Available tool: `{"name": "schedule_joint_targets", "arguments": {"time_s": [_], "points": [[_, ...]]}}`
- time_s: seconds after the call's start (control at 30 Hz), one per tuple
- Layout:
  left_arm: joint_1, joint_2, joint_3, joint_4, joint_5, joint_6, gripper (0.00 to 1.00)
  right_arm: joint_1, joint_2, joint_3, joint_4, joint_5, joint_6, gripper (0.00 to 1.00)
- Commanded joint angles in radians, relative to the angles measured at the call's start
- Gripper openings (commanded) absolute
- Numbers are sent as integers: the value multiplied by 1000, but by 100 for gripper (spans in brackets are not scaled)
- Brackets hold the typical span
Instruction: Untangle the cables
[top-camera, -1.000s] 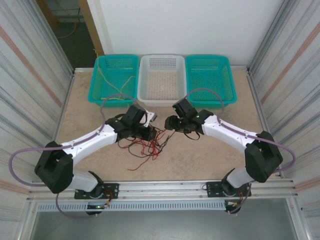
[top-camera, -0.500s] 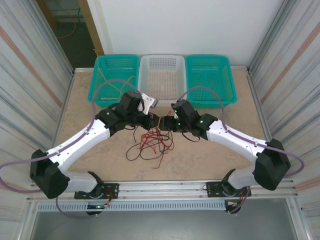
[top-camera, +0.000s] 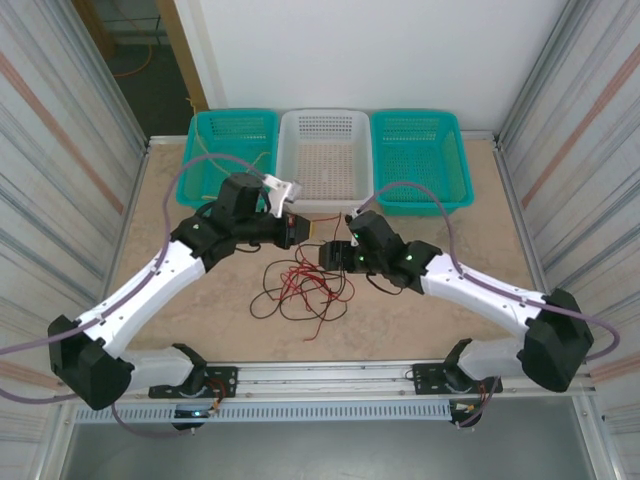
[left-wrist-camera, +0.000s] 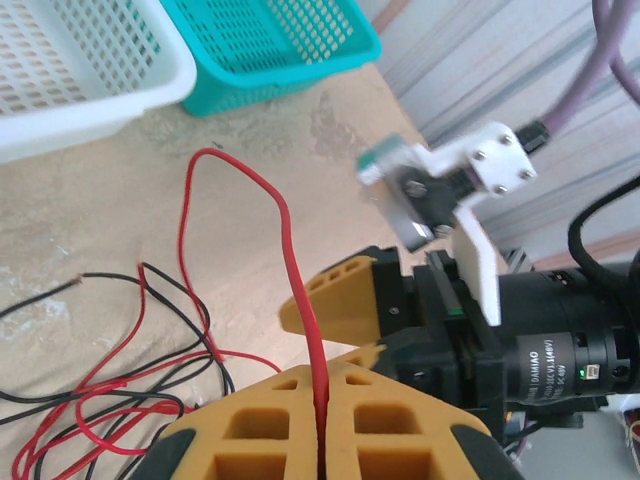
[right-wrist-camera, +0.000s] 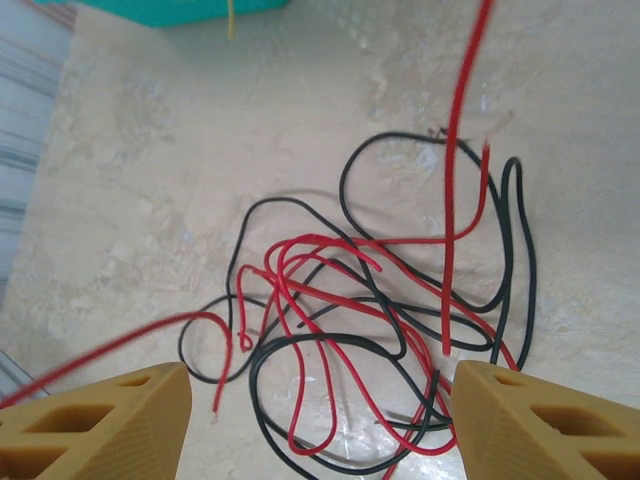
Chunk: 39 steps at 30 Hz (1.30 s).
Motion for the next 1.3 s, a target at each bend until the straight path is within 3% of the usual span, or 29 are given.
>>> {"name": "schedule_joint_targets", "arguments": {"time_s": [0.0, 0.27, 0.47, 0.6, 0.83, 1.13, 1.17, 1.23, 1.27], "points": [[43, -60, 62, 24, 35, -61, 0, 6, -102, -24, 52, 26, -35, 70], [99, -71, 218, 52, 138, -124, 0, -9, -230, 25, 42, 37, -122, 75], [107, -50, 305, 137, 86, -159, 0, -46, -254, 134, -6, 45, -193, 78], [126, 62, 427, 160, 20, -173, 0, -87, -259, 166, -108, 159, -206, 77], [164, 313, 643, 205, -56, -158, 0, -154, -333, 79, -137, 138, -146, 77], [215, 621, 860, 212, -100, -150, 0, -182, -310, 51, -146, 110, -132, 77], [219, 656, 888, 192, -102, -148, 5, -184, -306, 54, -148, 108, -134, 77], [224, 714, 925, 165, -97, -151, 34, -185, -300, 56, -153, 107, -139, 77], [229, 735, 933, 162, -90, -159, 44, -188, -298, 58, -154, 107, -140, 77]]}}
